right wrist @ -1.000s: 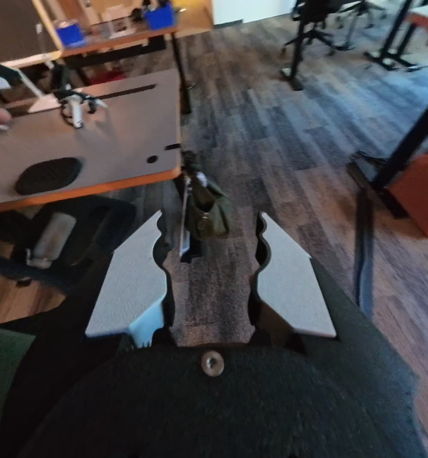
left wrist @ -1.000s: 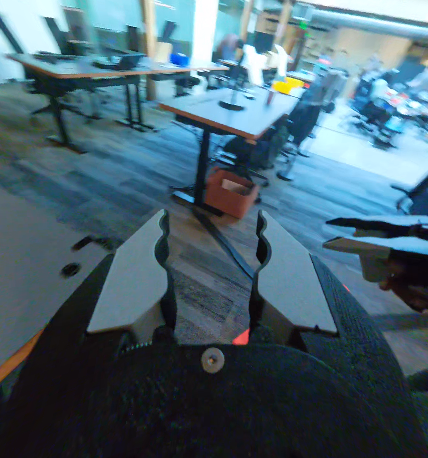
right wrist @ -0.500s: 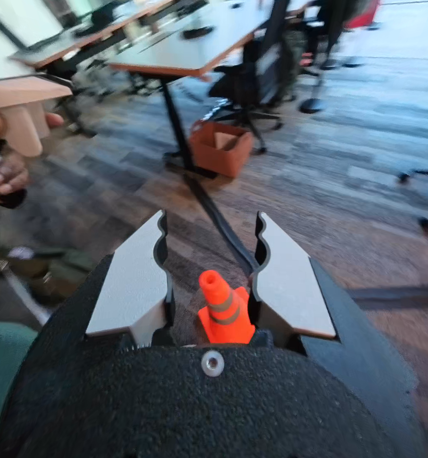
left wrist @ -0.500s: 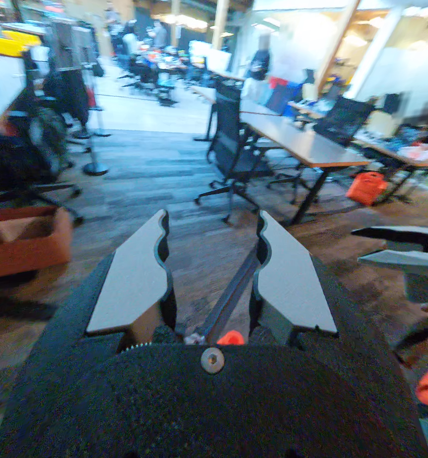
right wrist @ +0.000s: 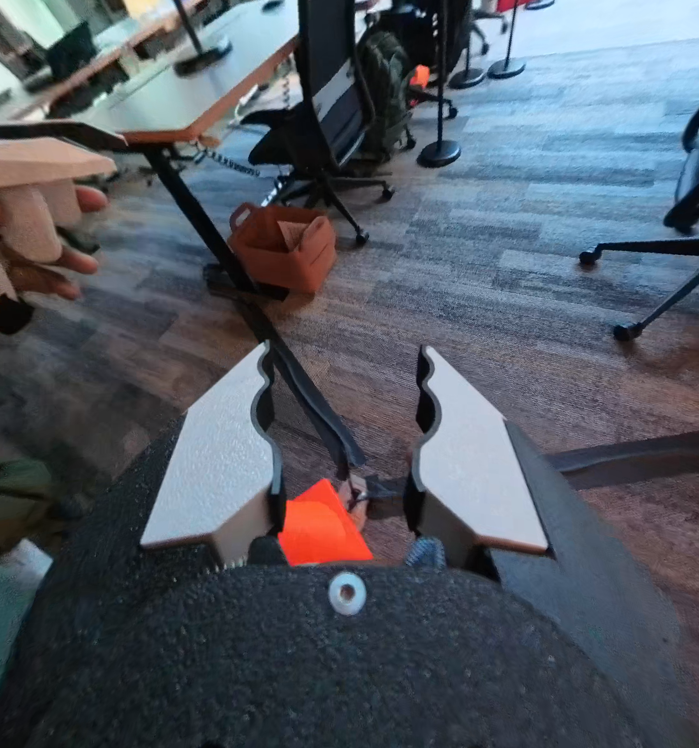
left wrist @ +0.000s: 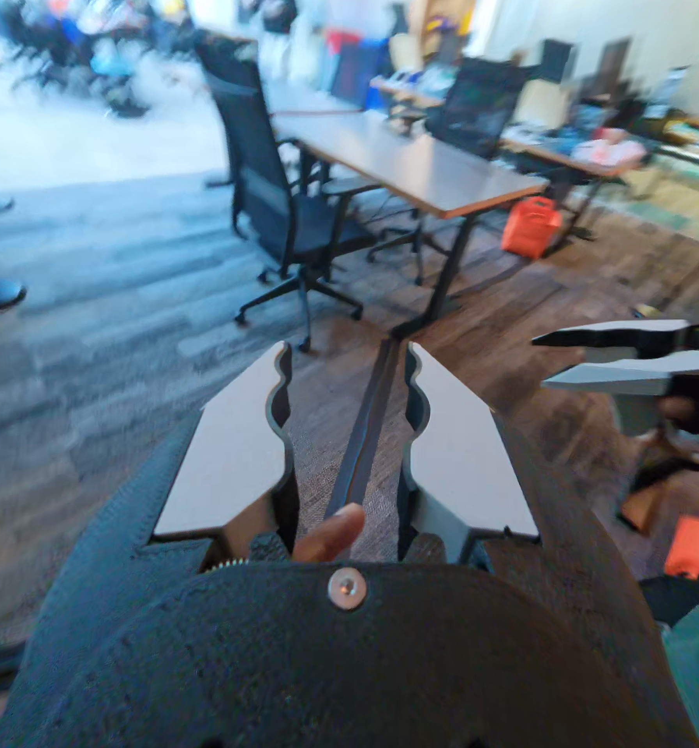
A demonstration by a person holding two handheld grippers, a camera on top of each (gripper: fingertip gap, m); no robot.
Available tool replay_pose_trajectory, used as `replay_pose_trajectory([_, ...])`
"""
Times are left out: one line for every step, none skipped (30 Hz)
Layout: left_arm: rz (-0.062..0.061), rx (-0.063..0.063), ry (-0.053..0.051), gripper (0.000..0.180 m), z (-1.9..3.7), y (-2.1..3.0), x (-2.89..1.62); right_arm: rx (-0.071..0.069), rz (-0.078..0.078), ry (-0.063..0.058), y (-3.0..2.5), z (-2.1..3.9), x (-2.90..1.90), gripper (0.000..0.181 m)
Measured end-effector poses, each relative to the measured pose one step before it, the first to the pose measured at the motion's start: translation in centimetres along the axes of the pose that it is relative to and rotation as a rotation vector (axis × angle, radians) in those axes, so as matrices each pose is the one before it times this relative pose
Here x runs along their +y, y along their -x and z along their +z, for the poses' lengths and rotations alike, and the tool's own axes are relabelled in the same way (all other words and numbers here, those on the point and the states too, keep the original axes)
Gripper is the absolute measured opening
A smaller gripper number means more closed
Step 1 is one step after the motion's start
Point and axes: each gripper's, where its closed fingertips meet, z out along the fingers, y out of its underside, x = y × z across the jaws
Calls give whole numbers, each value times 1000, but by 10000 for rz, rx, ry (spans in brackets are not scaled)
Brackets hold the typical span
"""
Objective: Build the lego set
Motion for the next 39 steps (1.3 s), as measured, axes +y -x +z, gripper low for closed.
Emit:
replay_pose_trajectory([-199, -456, -97, 53, 1939, 146, -905, -237, -234, 108, -2603, 82, -1249, 69])
replay_pose_trajectory([-136, -471, -254, 52, 1818, -3, -1285, -224, -275, 31, -2766, 59, -1416, 68])
replay_pose_trajectory([-104, -326, -265, 49, 2059, -203, -1346, -236, -350, 28, -2253, -2, -1323, 68])
replay_pose_trajectory([-77, -116, -198, 46, 2133, -432, -1220, -179, -415, 33, -2950, 55, -1310, 67])
replay_pose_trajectory([-46, 121, -104, 39, 2106, -648, -1081, -59, -444, -2, -3048, 117, -1285, 67])
replay_pose_trajectory([-2, 187, -21, 34, 2150, -521, -977, -110, -412, 1, -2698, 272, -1231, 65])
replay_pose_trajectory([87, 34, -18, 35, 1954, -97, -1007, -216, -317, 58, -2506, 418, -1130, 65])
replay_pose_trajectory([157, -57, -68, 37, 1778, 202, -1113, -148, -212, 110, -2506, 580, -1033, 65])
replay_pose_trajectory([129, -88, -87, 39, 1593, 443, -1077, 1, -142, 21, -2201, 470, -956, 65])
replay_pose_trajectory([57, -112, -60, 39, 1417, 654, -937, 91, -82, -148, -2226, 724, -1330, 66])
replay_pose_trajectory([3, -164, -28, 38, 1343, 888, -732, 114, 36, -257, -1972, 899, -1416, 66])
replay_pose_trajectory([-46, -181, 19, 38, 1252, 1002, -451, 103, 202, -280, -1679, 1131, -1299, 65])
replay_pose_trajectory([-108, -186, 54, 38, 1131, 1075, -147, 62, 368, -266, -1339, 1363, -1095, 66])
replay_pose_trajectory([-156, -252, 68, 39, 1070, 1202, 74, -9, 482, -285, -957, 1575, -999, 66])
replay_pose_trajectory([-175, -273, 57, 42, 1110, 1273, 260, -63, 522, -283, -697, 1794, -844, 67])
replay_pose_trajectory([-187, -208, 102, 44, 1225, 1197, 492, -63, 485, -233, -291, 1738, -446, 66])
replay_pose_trajectory([-179, -111, 176, 46, 1466, 1113, 706, -104, 371, -177, -357, 1916, -491, 67])
replay_pose_trajectory([-135, -24, 197, 46, 1880, 1206, 706, -122, 252, -92, -353, 1924, -313, 67])
replay_pose_trajectory([-62, 33, 155, 47, 2145, 1187, 517, -38, 95, -24, -609, 1888, -200, 66])
replay_pose_trajectory([26, 125, 102, 47, 2446, 1089, 268, 39, -65, 54, -926, 1930, -95, 66])
replay_pose_trajectory([97, 230, 72, 47, 2893, 1047, 5, 101, -186, 149, -1251, 1910, -42, 65])
replay_pose_trajectory([142, 330, 24, 46, 3256, 1030, -354, 222, -249, 211, -1554, 1883, -157, 65])
replay_pose_trajectory([119, 450, 1, 44, 3376, 942, -809, 363, -238, 199, -2008, 1755, -449, 64])
replay_pose_trajectory([51, 583, 24, 43, 3536, 901, -1487, 469, -50, 196, -2190, 1828, -808, 63])
replay_pose_trajectory([95, 650, -74, 43, 3457, 862, -2420, 353, 175, 71, -1951, 1459, -1541, 63])
replay_pose_trajectory([284, 624, -270, 43, 3111, 875, -3099, 174, 225, -203, -1565, 1694, -2342, 63])
replay_pose_trajectory([484, 558, -338, 44, 2970, 1056, -3232, 153, 123, -373, -1424, 1673, -2746, 61])
replay_pose_trajectory([569, 486, -251, 44, 2922, 1339, -2932, 146, -38, -344, -1350, 1822, -2620, 61])
replay_pose_trajectory([520, 433, -179, 46, 2729, 1536, -2592, 131, -143, -229, -1265, 2007, -2213, 61])
replay_pose_trajectory([398, 380, -193, 48, 2466, 1628, -2374, 136, -137, -151, -1230, 2005, -1858, 61])
replay_pose_trajectory([278, 325, -212, 50, 2192, 1673, -2023, 110, -71, -156, -1140, 2131, -1643, 60])
replay_pose_trajectory([189, 265, -161, 50, 1974, 1661, -1522, 29, 4, -163, -980, 2138, -1422, 60])
replay_pose_trajectory([114, 204, -39, 50, 1787, 1648, -703, -41, 43, -139, -828, 2103, -1186, 60])
replay_pose_trajectory([38, 151, 59, 50, 1655, 1598, -39, -23, 25, -92, -867, 2067, -1010, 59])
replay_pose_trajectory([-59, 100, 109, 50, 1490, 1506, 479, -12, -57, -91, -956, 1996, -896, 59])
replay_pose_trajectory([-176, 54, 169, 50, 1331, 1447, 1020, 9, -104, -73, -1154, 1906, -831, 59])
replay_pose_trajectory([-282, 25, 254, 49, 1219, 1385, 1518, 19, -79, -65, -1282, 1950, -812, 58])
replay_pose_trajectory([-332, -25, 319, 50, 1093, 1390, 1820, -40, 8, -64, -1363, 1920, -802, 56])
replay_pose_trajectory([-297, -153, 337, 49, 954, 1520, 1943, -109, 89, -71, -1394, 1985, -950, 55])
